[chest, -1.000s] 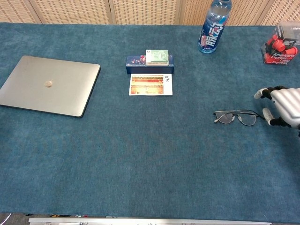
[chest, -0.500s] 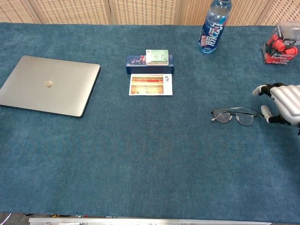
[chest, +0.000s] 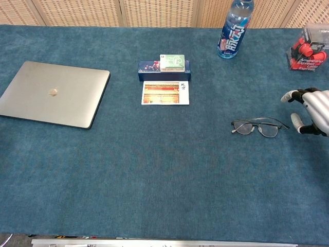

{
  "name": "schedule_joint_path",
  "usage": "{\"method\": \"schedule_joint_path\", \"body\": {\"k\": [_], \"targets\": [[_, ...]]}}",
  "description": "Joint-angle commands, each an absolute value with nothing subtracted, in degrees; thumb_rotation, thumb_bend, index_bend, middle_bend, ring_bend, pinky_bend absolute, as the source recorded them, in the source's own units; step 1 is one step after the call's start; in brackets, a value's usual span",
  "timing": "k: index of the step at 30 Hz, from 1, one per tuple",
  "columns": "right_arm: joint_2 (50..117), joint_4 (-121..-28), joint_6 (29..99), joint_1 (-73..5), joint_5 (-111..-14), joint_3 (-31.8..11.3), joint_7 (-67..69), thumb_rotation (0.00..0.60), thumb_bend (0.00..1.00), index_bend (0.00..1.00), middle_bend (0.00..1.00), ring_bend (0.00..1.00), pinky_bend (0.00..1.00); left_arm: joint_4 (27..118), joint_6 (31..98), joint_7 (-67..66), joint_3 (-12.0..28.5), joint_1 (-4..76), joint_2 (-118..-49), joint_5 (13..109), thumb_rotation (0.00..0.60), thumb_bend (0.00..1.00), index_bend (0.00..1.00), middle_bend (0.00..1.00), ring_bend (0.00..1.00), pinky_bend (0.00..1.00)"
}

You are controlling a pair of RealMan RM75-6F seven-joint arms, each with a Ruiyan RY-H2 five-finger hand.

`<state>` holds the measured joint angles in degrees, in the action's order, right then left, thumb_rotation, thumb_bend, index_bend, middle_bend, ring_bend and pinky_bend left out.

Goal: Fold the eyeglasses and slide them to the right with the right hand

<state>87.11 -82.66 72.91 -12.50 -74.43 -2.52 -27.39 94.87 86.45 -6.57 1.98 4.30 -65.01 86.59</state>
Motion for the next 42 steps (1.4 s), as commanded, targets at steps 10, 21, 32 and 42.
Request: {"method": "schedule_joint_path", "body": {"k": [10,21,32,42], "targets": [[87.6,-83.2,73.1,-13.9,-75.3,-4.1,-26.8,0.600,0.50,0.31,0.32,0.24,0.45,94.9,86.3,-6.6,2.0,4.4,-64.9,86.6,0.600,0.00,0.50,0.48,0.35,0.54],[92.4,-77.2,69.9,-16.5,-74.7,-4.9,-25.7,0.600,0.50,0.31,0.32,0.24,0.45,94.8,86.3,-6.5,1.8,4.2,-64.7,86.5,0.600,0.00,0.50,0.48,0.35,0.54],[94.1,-74.9,68.5,-17.5,-75.0,-4.2,-25.6,0.600,0.50,0.31,0.32,0.24,0.45,94.1,86.3,-5.5,1.7,4.0,-64.9,86.2,0.600,0.00,0.50,0.48,0.35,0.54],[93.8,-74.5,68.3,-17.5,-74.9,-3.5,-26.6,0.600,0.50,0.31,0.32,0.24,0.45,94.0,86.5,-5.4,1.7,3.9,-65.0,86.4,0.600,0.00,0.50,0.48,0.35,0.54]]}}
